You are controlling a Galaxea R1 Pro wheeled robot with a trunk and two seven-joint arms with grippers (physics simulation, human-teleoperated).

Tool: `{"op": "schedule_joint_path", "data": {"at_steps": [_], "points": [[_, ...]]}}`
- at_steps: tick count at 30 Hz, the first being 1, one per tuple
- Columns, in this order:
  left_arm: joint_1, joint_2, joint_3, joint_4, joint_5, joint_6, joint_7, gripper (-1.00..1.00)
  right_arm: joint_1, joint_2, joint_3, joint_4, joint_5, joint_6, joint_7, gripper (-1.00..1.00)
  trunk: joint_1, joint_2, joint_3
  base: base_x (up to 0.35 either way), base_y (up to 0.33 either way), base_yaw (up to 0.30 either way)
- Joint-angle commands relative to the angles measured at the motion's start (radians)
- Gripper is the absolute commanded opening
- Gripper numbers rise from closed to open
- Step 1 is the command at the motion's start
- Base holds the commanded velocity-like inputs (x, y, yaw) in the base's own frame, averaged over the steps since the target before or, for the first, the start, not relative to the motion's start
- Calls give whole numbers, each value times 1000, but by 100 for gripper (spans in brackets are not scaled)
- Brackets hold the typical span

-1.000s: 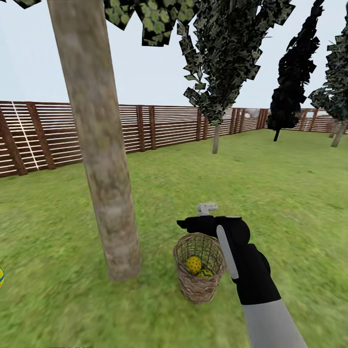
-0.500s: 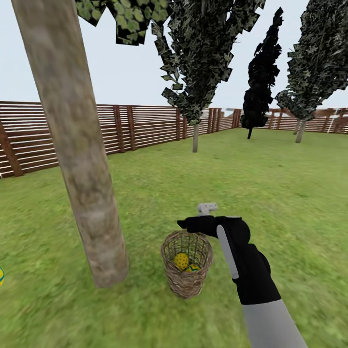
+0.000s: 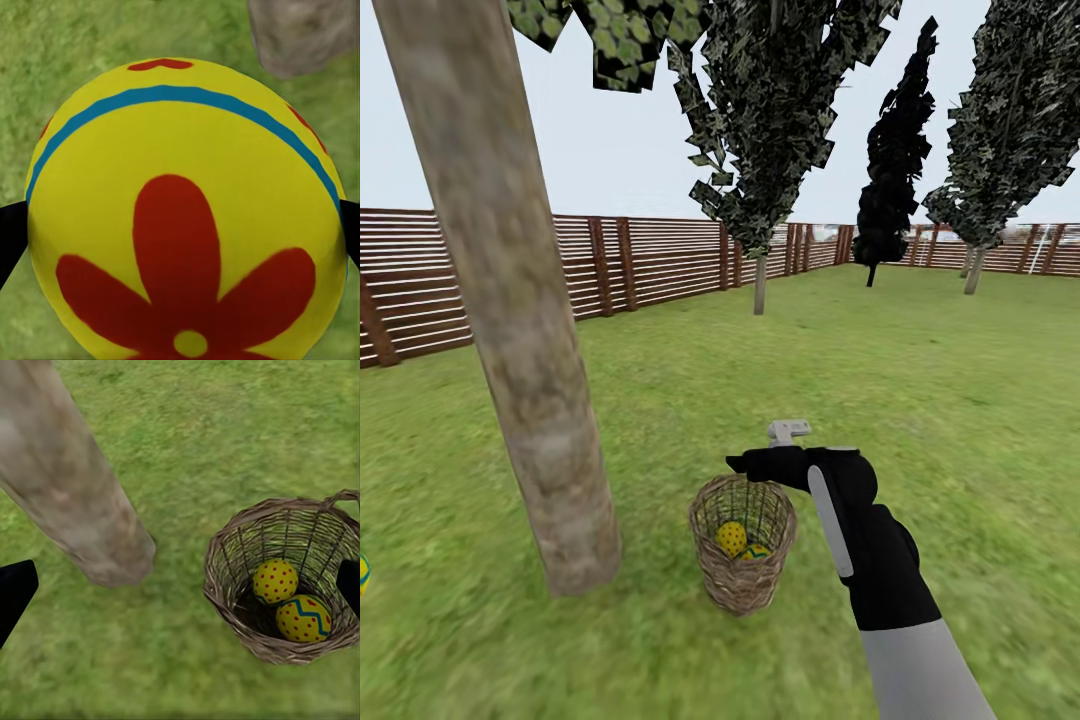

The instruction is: Take the three Easter eggs out of the wicker basket on the lawn in the garden, then place them on the lawn next to a single tree (choose any tree) so that all three eggs are next to the same tree and none are left in the basket.

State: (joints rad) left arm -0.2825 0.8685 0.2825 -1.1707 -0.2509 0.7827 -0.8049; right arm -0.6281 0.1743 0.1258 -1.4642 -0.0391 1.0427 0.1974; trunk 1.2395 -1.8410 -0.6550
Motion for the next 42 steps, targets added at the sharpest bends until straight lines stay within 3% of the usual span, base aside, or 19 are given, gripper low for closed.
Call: {"op": "schedule_joint_path", "data": {"at_steps": [1, 12, 22, 42], "points": [[-1, 0, 1, -1, -10, 2, -11, -100, -1, 0, 0, -1, -4, 4, -2, 100, 4, -8, -4, 0, 0, 0], [-1, -14, 2, 1, -6, 1, -9, -100, 0, 0, 1, 0, -4, 4, -3, 100, 46, -85, -39, 0, 0, 0], [-1, -64, 1, 3, -8, 0, -6, -100, 5, 0, 1, 1, -4, 4, -3, 100, 84, -155, -70, 0, 0, 0], [-1, -68, 1, 2, -5, -1, -7, -100, 5, 0, 6, -2, -19, 4, -1, 100, 161, -295, -133, 0, 0, 0]]}}
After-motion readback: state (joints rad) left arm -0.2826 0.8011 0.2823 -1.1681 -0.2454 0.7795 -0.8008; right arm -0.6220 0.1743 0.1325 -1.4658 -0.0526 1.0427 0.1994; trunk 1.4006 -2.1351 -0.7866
